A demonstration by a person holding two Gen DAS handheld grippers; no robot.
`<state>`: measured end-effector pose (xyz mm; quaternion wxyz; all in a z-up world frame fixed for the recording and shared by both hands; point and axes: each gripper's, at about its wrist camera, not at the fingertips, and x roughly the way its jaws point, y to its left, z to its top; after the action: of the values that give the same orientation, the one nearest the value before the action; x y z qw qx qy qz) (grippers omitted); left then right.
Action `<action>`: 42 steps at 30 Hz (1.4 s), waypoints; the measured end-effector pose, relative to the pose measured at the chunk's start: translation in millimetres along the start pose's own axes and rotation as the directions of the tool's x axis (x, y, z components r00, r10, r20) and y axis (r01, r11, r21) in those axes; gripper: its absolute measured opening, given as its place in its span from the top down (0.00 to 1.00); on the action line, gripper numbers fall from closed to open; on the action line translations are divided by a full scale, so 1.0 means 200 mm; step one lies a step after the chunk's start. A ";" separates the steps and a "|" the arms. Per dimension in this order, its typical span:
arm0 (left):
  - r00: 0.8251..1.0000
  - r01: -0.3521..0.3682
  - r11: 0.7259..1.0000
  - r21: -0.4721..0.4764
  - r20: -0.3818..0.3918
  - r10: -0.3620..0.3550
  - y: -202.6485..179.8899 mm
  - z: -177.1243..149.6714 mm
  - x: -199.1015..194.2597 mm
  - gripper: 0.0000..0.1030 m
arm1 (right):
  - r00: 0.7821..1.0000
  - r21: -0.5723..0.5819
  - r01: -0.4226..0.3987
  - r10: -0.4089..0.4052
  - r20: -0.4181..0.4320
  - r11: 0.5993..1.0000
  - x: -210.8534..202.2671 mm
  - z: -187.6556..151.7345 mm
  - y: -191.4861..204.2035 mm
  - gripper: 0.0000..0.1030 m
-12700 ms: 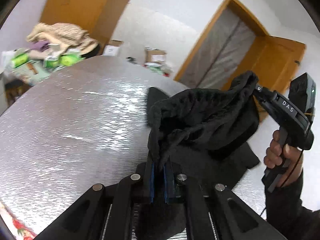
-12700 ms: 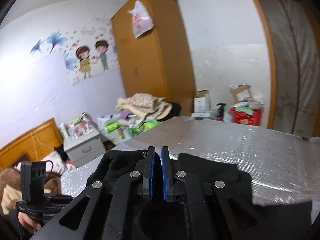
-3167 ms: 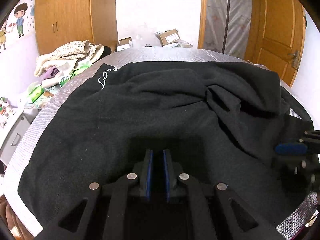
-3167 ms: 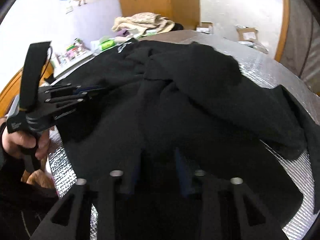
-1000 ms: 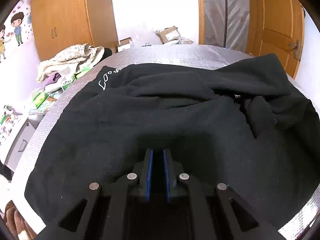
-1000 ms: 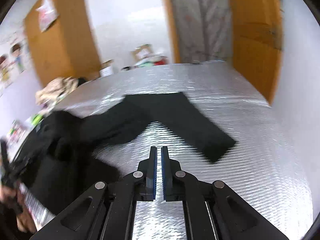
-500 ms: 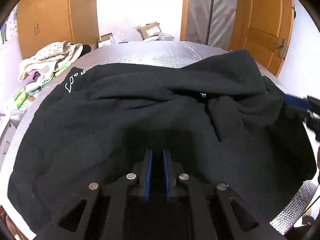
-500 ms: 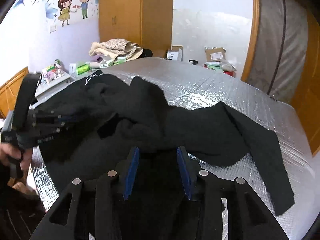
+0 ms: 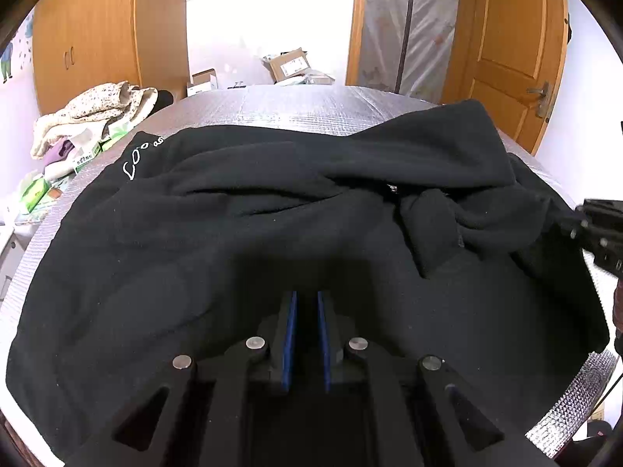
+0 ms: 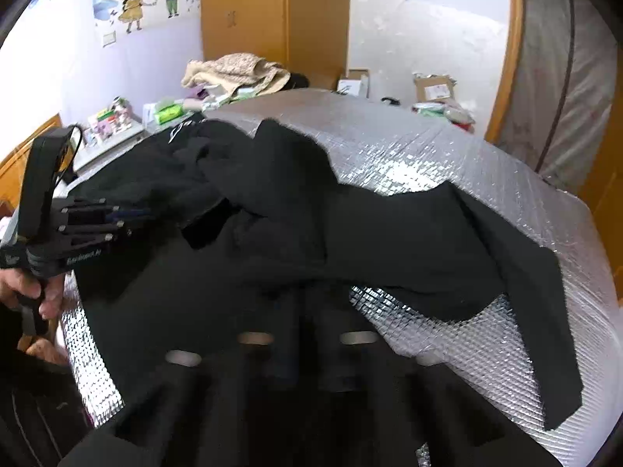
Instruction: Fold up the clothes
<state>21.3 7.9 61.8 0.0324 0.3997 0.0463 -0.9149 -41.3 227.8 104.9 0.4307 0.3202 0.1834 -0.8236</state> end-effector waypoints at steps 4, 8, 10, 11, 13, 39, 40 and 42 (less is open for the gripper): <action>1.000 0.002 1.000 0.000 0.004 -0.002 0.00 0.00 0.00 0.90 | 0.993 0.110 0.086 -0.095 0.076 0.990 -0.16 -0.04 -0.15 0.96; 1.000 0.007 1.000 -0.003 0.007 -0.007 0.01 -0.01 0.00 0.90 | 0.965 0.272 0.208 -0.242 0.099 0.940 -0.33 -0.14 -0.34 0.96; 1.000 0.009 1.000 -0.004 0.007 -0.009 0.01 0.00 0.00 0.90 | 0.937 0.394 0.294 -0.345 0.062 0.871 -0.44 -0.26 -0.47 0.96; 1.000 0.009 1.000 -0.004 0.006 -0.009 0.01 0.00 0.00 0.90 | 0.924 0.440 0.324 -0.380 0.042 0.838 -0.49 -0.31 -0.52 0.96; 1.000 0.006 1.000 -0.001 0.005 -0.006 0.01 0.00 0.00 0.90 | 0.892 0.531 0.397 -0.452 -0.028 0.749 -0.58 -0.45 -0.62 0.96; 0.999 0.051 0.997 0.049 -0.012 -0.051 -0.14 0.00 0.00 0.89 | 0.966 0.177 0.258 -0.252 -0.057 0.950 -0.29 -0.46 -0.29 0.76; 0.999 0.050 0.997 0.051 -0.010 -0.049 -0.14 0.01 0.00 0.89 | 0.966 0.179 0.259 -0.250 -0.068 0.949 -0.27 -0.47 -0.28 0.76; 0.999 0.047 0.997 0.054 -0.006 -0.047 -0.14 0.01 0.01 0.89 | 0.966 0.188 0.257 -0.245 -0.087 0.948 -0.24 -0.47 -0.30 0.76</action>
<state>15.9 36.3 63.5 -0.0002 0.4016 0.0311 -0.9153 -35.0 343.7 71.2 0.2824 0.3611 0.1533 -0.8754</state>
